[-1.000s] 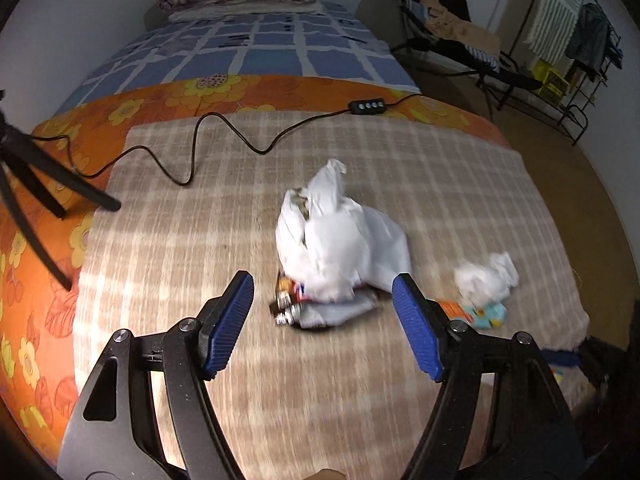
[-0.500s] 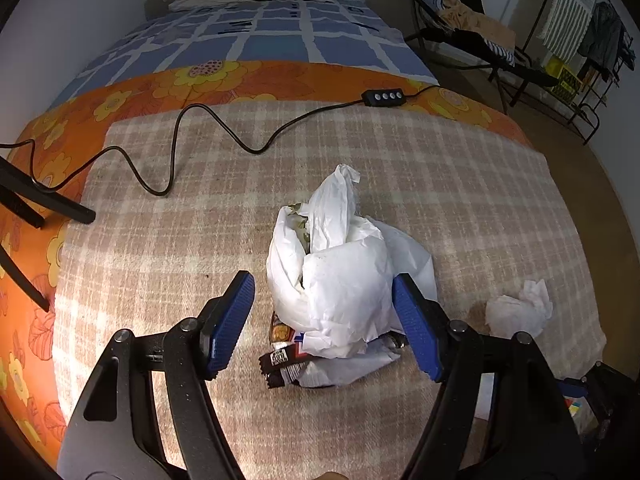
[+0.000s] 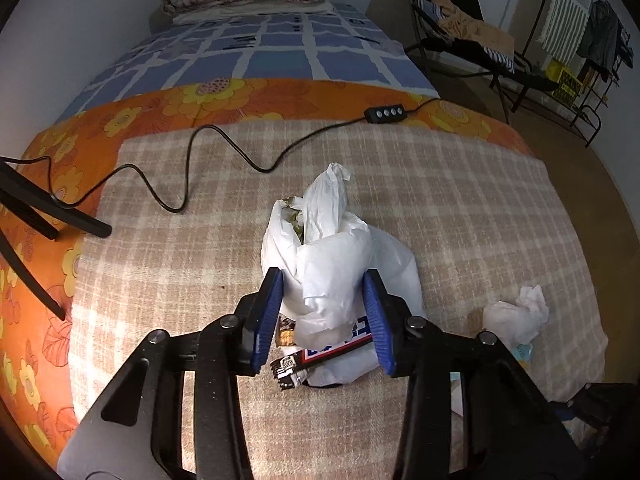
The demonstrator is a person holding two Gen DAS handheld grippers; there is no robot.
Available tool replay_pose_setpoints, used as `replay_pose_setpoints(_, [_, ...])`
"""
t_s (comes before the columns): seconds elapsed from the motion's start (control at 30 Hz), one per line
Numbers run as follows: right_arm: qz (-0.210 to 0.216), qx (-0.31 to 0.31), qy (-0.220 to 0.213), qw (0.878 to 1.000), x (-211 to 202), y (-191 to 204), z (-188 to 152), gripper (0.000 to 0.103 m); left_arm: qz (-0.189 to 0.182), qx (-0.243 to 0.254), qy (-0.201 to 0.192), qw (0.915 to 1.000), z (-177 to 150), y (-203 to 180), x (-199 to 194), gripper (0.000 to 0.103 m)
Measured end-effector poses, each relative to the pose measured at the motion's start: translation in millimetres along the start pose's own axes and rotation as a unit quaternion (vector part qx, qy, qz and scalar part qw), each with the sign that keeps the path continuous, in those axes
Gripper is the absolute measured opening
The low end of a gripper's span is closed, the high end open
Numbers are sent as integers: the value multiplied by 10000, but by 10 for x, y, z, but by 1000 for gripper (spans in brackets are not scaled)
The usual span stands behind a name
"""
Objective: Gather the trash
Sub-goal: 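Grasp the white plastic bag with the left tool while the right tool grasps the white strip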
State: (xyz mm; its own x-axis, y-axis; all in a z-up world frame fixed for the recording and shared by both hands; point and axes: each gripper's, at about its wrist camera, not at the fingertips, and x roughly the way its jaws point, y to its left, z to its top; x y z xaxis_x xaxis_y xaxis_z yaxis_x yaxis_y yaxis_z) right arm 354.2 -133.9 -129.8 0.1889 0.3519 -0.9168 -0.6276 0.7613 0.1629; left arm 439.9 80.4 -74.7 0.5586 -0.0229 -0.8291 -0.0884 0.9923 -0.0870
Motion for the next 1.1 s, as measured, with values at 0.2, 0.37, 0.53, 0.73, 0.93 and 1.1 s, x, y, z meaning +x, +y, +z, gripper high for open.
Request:
replay_pose_setpoints(0.2, [87,20,-75,9999,-72,77,-55,19,21,-15,-153,9999,-26,30,-176,28])
replay_pose_setpoints(0.37, [86,77,-222,9997,-173,112,-67,16,19,-39,-300,9995,-48,56,-357,23])
replay_pose_setpoints(0.53, [85,89,-373,9992,-285,150,-80,15,-41,-92,-421,9991,-87,114,-523,0])
replay_pose_setpoints(0.73, [101,122,-341,9993,-308,176,-132,15,-125,75,-370,9992,-135,89,-575,17])
replay_pose_setpoints(0.93, [144,114,-215,9996,-238,144,-142,16,181,115,-316,9993,-123,66,-424,84])
replay_pose_setpoints(1.1, [205,129,-92,9997,-157,111,-126,17,320,-179,-16,9993,-126,220,-151,84])
